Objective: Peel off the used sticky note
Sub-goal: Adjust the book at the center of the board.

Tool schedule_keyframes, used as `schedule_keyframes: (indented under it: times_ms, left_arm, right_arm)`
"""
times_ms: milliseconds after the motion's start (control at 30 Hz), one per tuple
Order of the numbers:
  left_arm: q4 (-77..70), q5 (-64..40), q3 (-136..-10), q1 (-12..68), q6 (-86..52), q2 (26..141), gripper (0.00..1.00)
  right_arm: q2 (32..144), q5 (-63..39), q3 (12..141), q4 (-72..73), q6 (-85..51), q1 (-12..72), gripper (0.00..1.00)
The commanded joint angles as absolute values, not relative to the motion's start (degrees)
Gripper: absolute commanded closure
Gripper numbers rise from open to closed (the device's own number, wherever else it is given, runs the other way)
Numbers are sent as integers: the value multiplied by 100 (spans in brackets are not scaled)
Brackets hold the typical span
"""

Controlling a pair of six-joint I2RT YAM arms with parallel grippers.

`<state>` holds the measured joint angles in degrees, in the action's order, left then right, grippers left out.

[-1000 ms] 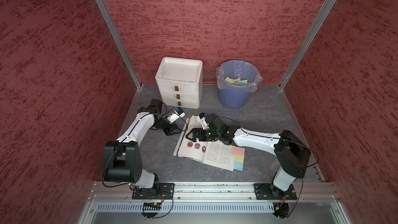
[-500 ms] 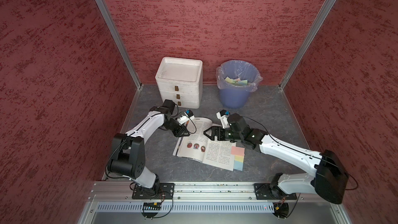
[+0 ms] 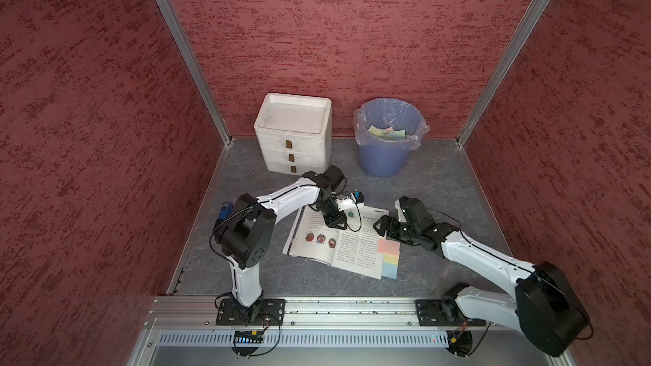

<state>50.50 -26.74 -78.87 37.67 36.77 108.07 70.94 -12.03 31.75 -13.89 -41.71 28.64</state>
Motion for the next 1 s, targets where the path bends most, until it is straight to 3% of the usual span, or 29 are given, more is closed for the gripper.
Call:
schedule_keyframes:
  times_ms: [0, 333, 600, 800, 967]
  left_arm:
    - [4962, -2473, -8286, 3937, 3512, 11215, 71]
    - [4885, -2462, -8376, 3735, 3548, 11642, 71]
    - [4801, -2504, -7745, 3118, 3650, 11186, 71]
    - [4864, -2556, -7542, 3179, 3660, 10885, 71]
    - [4936, -2626, -7908, 3416, 3561, 11059, 71]
  right_arm:
    - [7571, -1464, 3174, -785, -4048, 2696, 11]
    - [8832, -2058, 3743, -117, -3880, 2634, 16]
    - [9481, -2640, 4374, 98, -3842, 2808, 19]
    - [9038, -2481, 4478, -341, -3695, 2741, 17]
    - [8131, -2320, 3832, -673, -3656, 2195, 15]
